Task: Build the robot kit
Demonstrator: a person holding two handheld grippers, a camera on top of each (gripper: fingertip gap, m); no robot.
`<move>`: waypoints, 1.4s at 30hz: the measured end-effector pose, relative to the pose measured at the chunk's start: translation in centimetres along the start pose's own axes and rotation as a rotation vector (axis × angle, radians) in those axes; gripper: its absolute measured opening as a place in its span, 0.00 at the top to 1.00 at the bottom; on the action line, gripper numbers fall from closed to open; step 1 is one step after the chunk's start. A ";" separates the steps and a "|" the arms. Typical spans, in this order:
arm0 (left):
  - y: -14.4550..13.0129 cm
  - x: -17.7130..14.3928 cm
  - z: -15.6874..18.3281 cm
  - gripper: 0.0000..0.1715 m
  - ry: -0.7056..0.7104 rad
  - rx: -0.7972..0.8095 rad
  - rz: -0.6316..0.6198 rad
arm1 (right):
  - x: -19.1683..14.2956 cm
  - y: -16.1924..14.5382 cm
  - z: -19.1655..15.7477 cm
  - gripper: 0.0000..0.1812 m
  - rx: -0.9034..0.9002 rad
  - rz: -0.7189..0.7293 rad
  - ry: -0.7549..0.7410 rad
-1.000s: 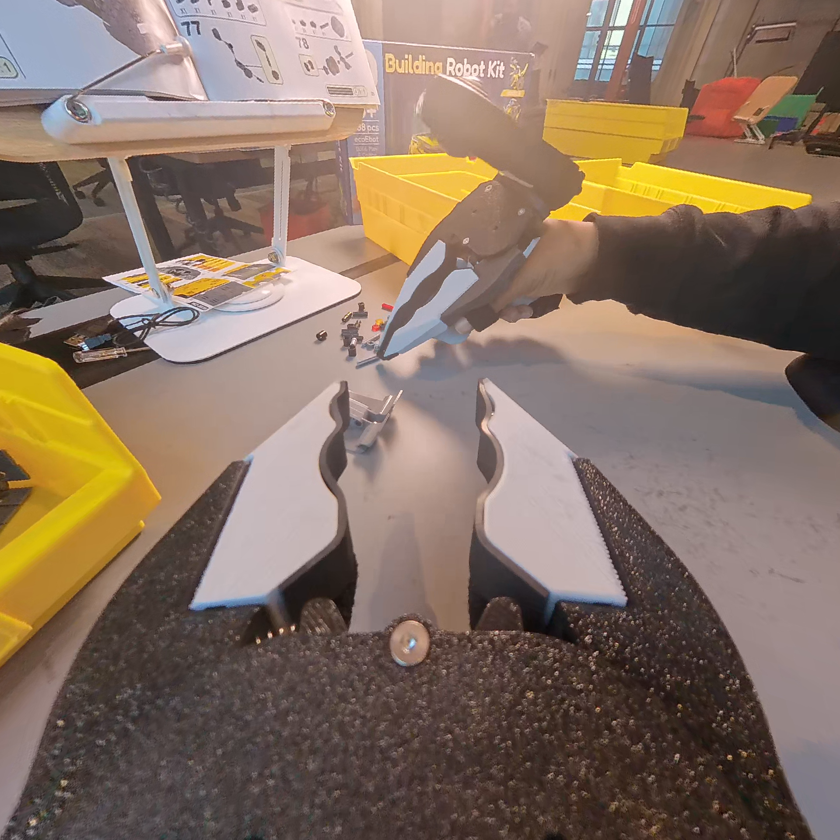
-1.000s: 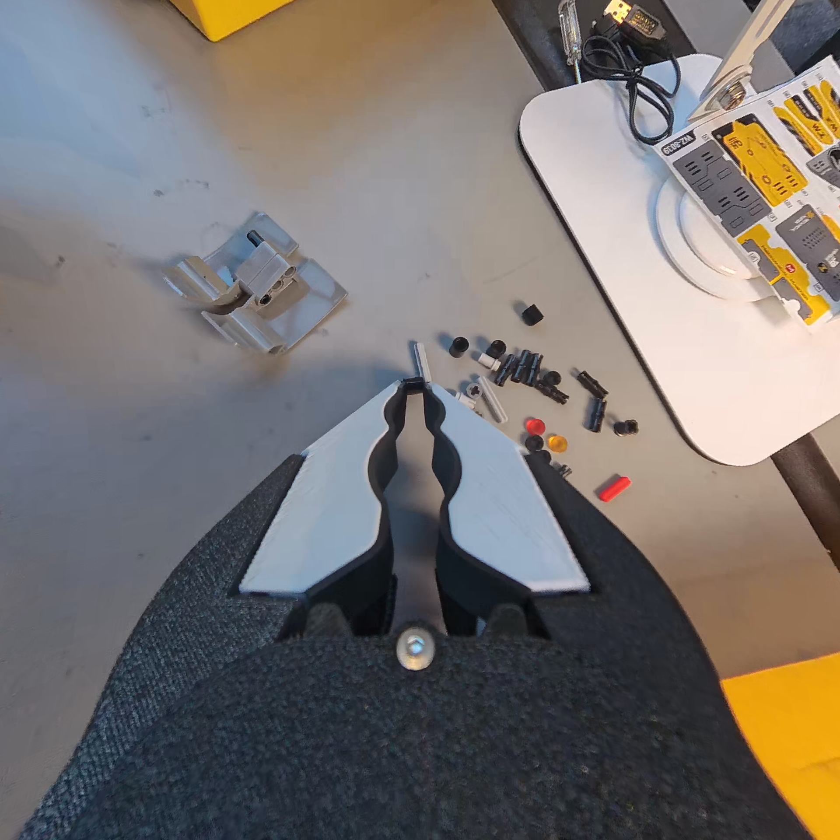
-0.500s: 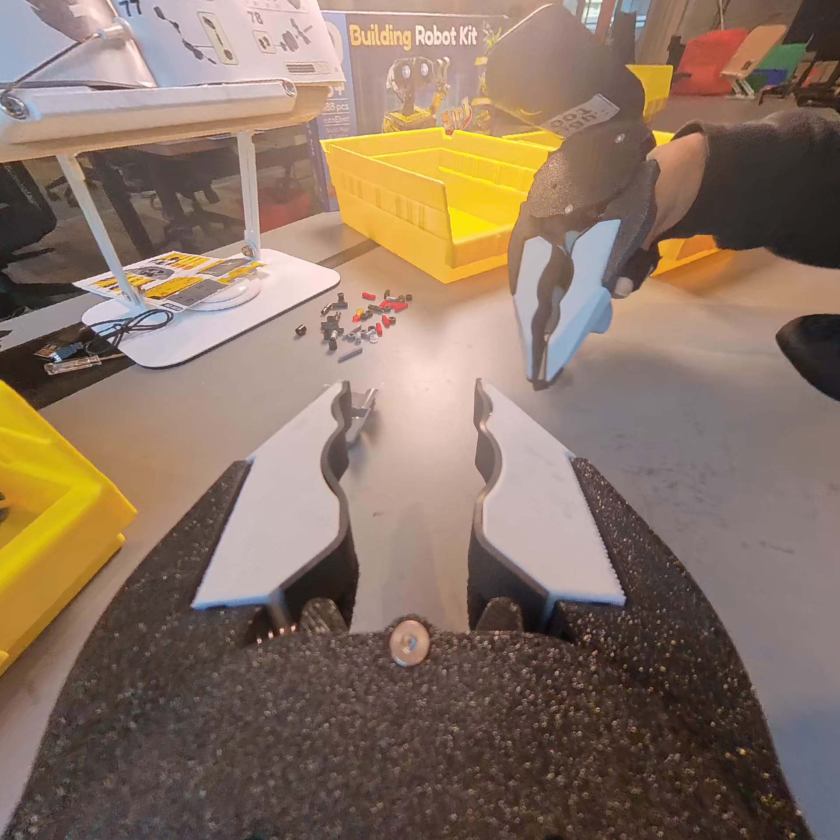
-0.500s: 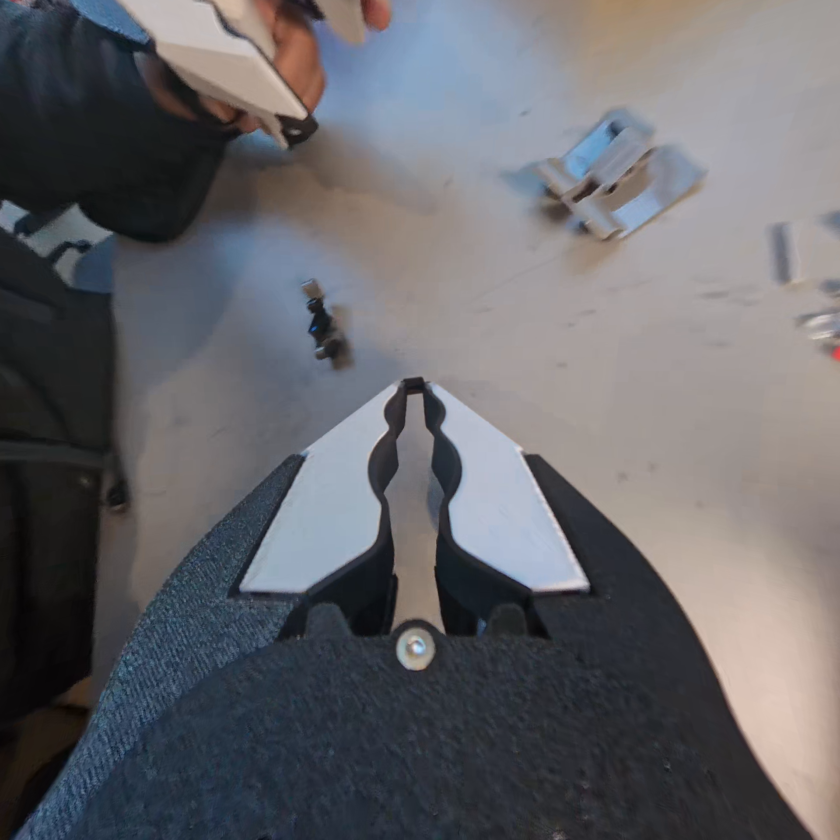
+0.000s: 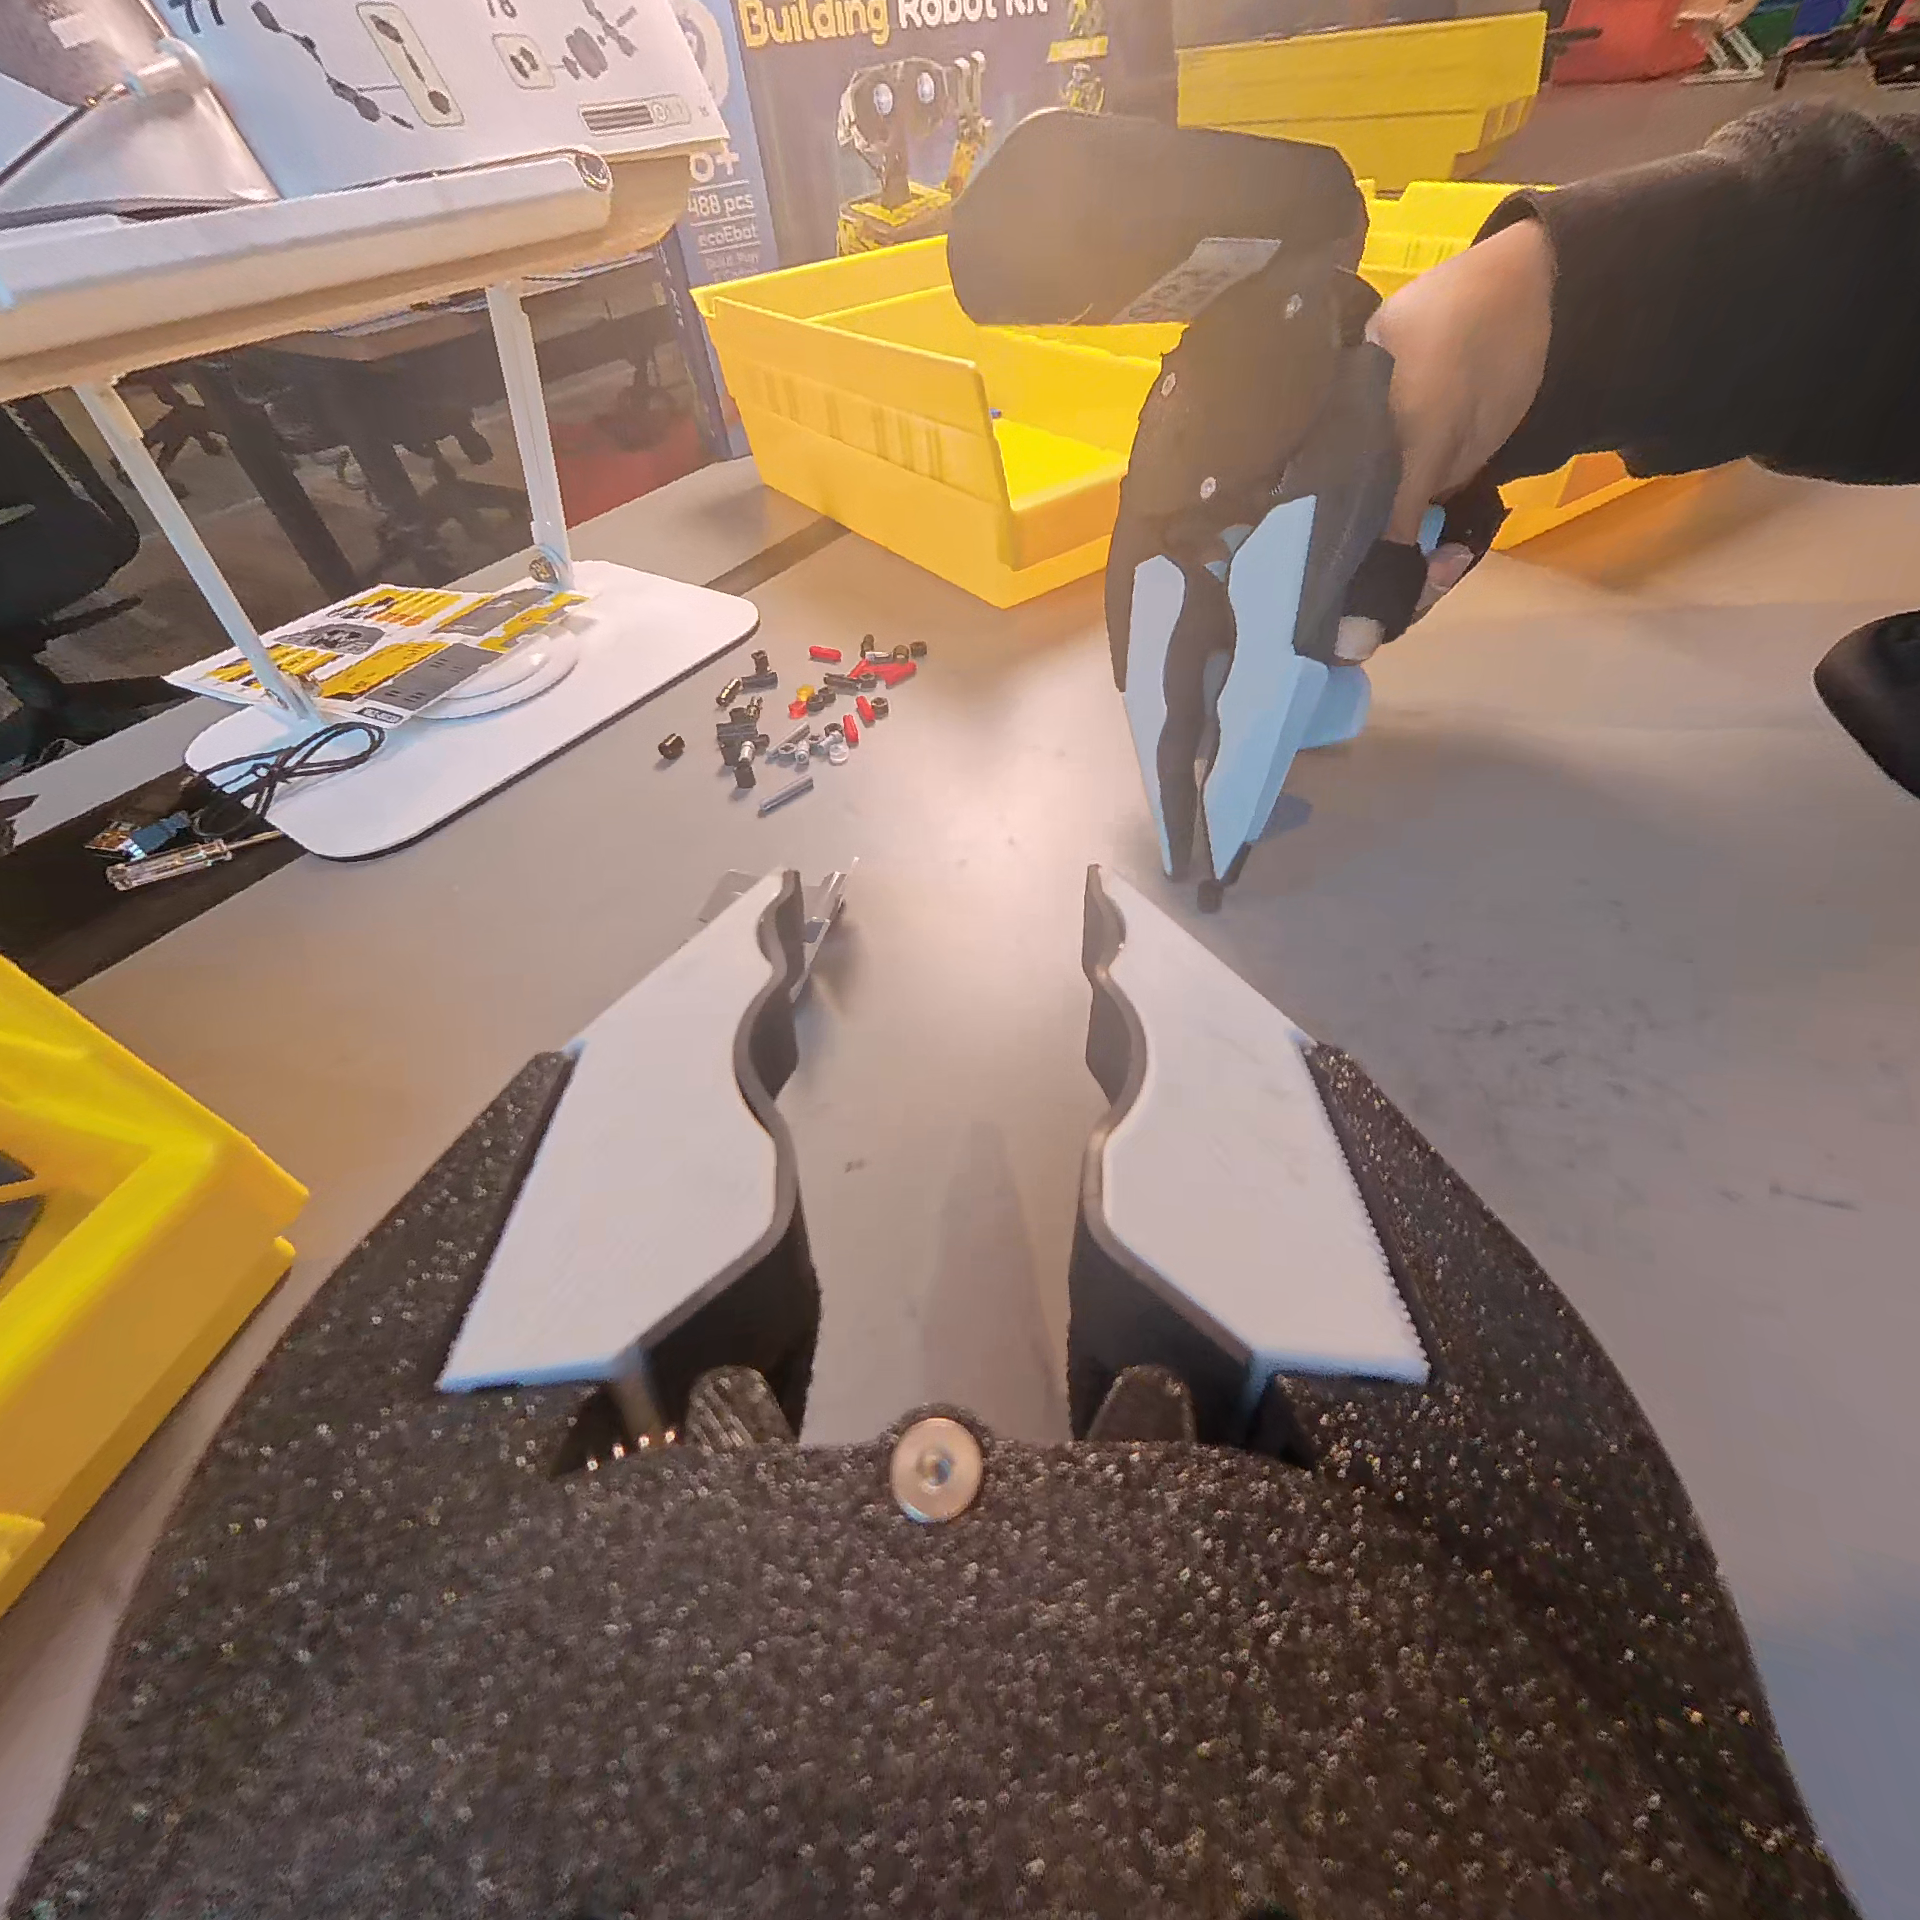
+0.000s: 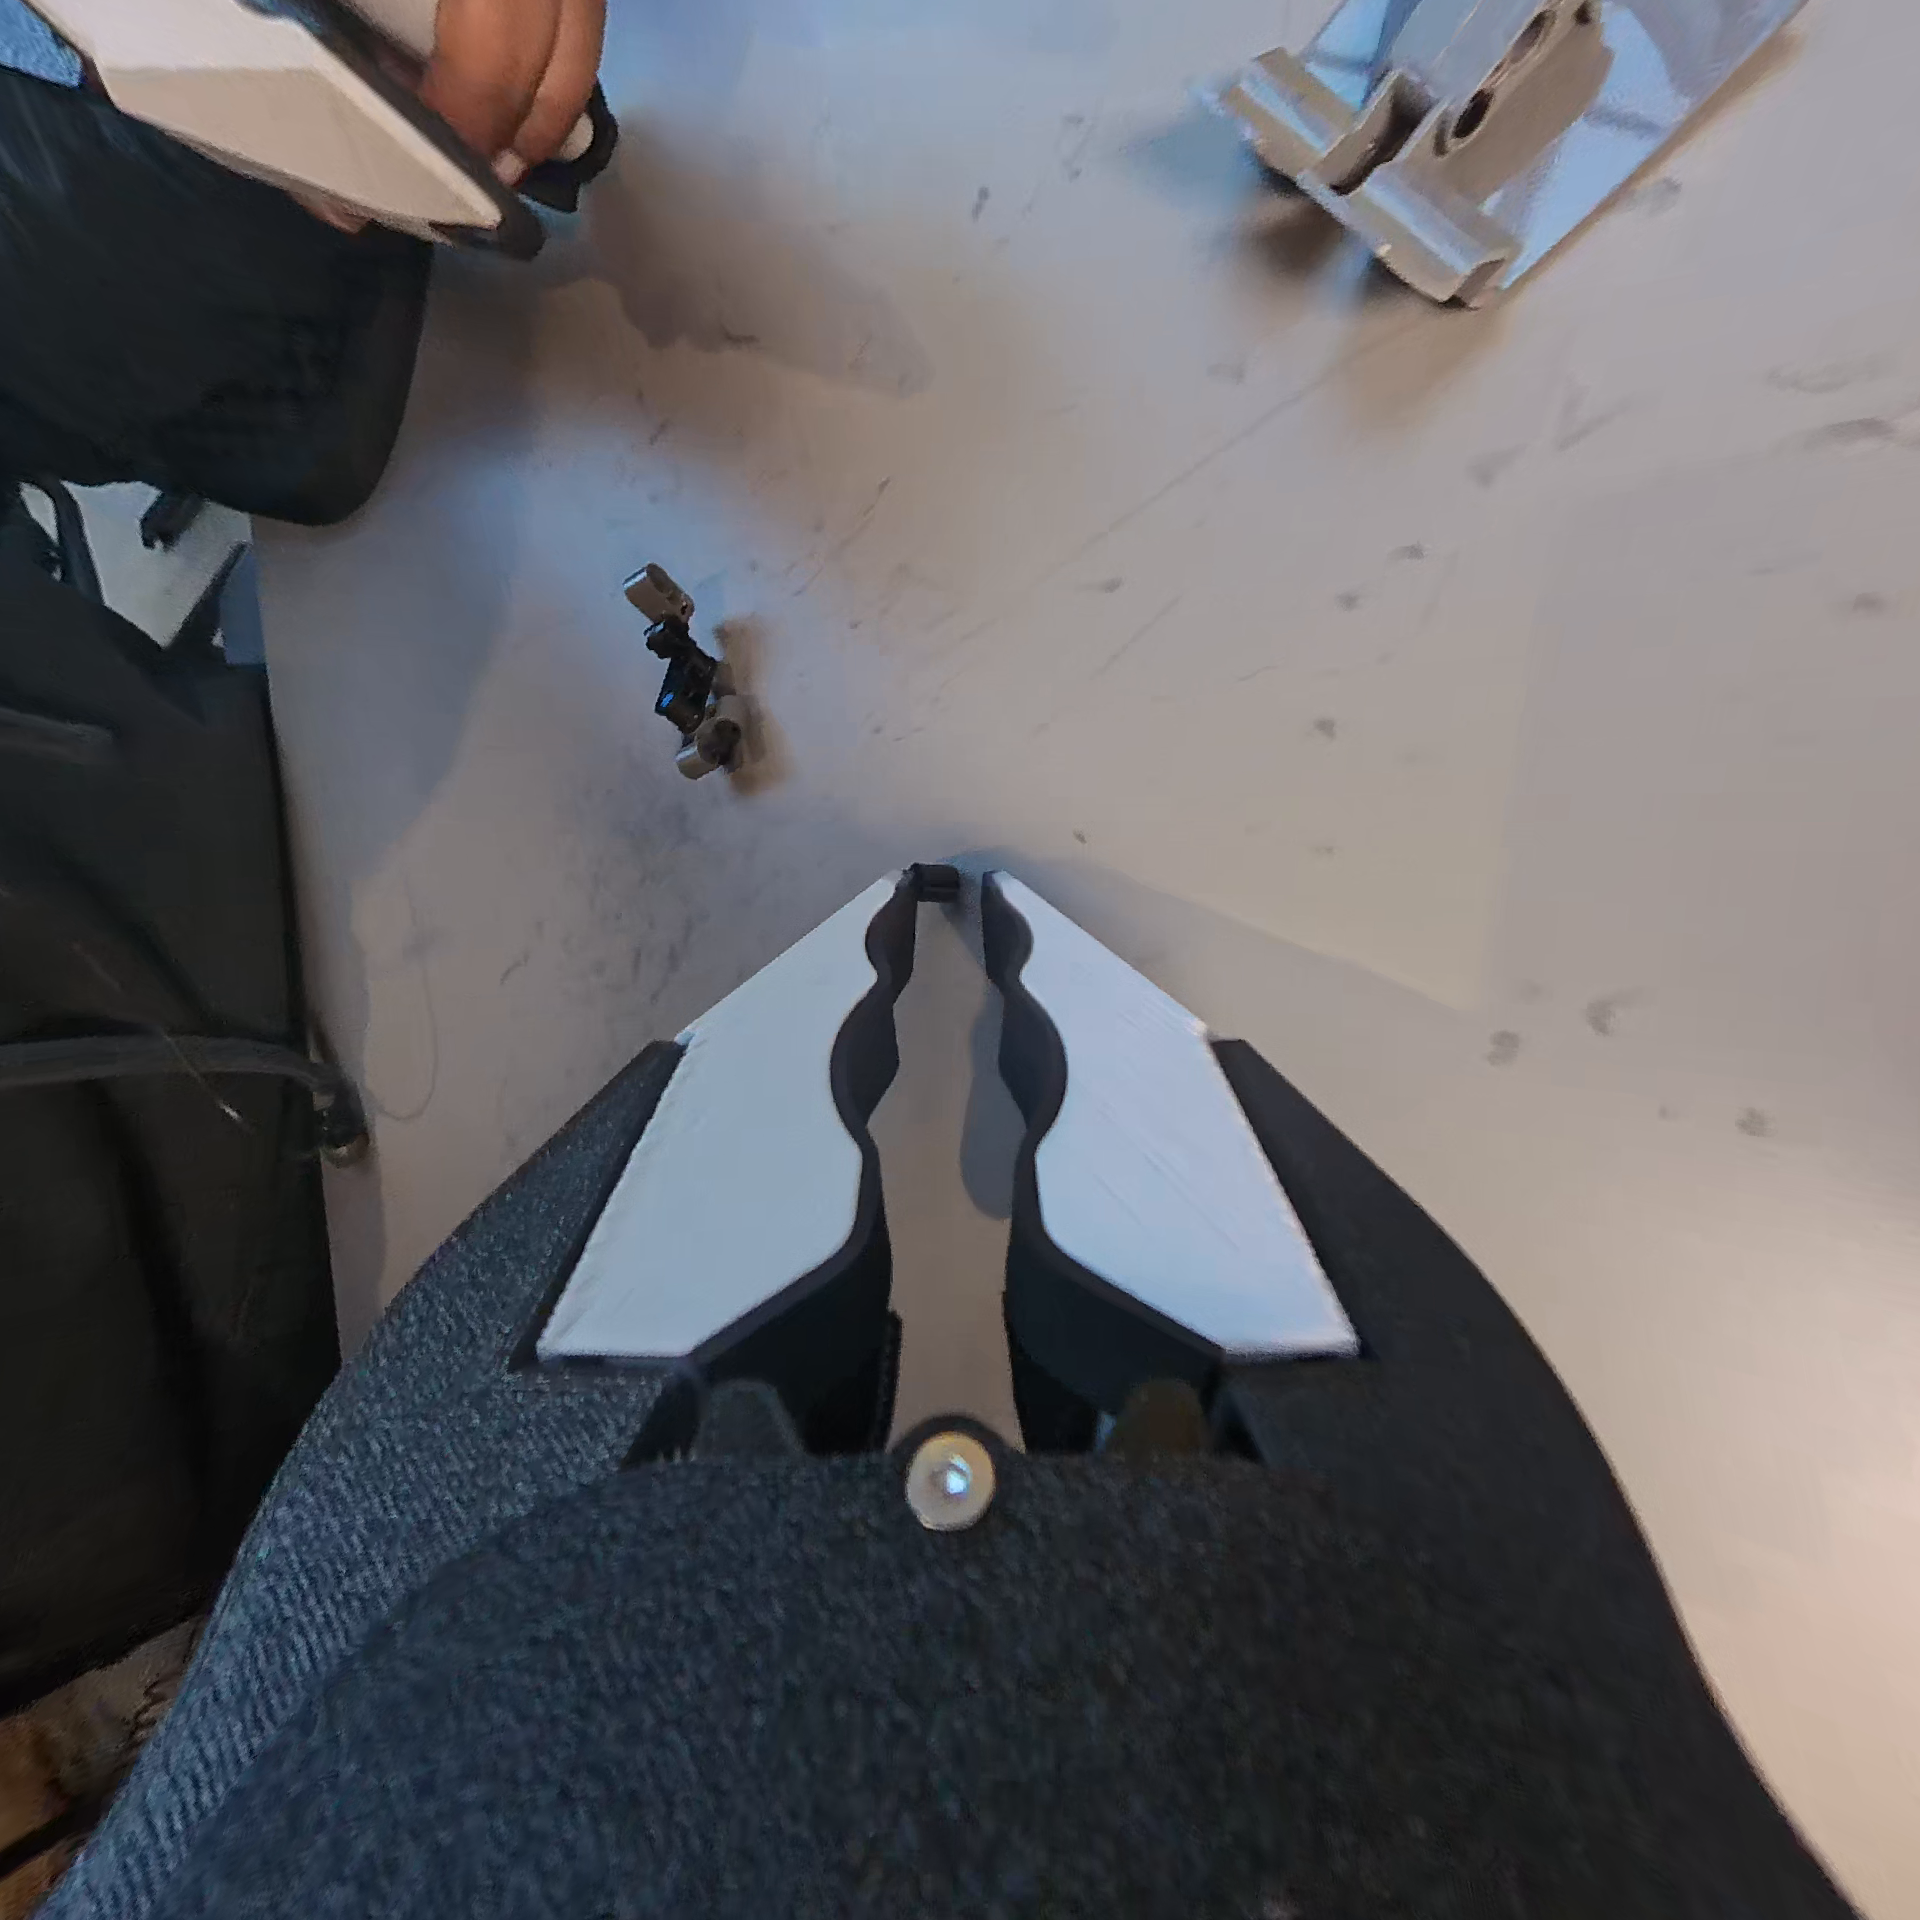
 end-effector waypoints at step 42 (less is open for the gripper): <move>-0.3 -0.4 -1.3 0.71 -0.017 -0.237 -0.014 | -4.9 15.4 7.6 0.95 -0.300 0.433 -0.469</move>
Point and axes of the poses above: each gripper's, where its closed fingertips meet, x out along the fingers, y out of its top, z = x × y across the jaws, the point moved 3 cm from there along -x, back along the fingers, and after that the axes turned 7 degrees about x, right-handed, at the moved point
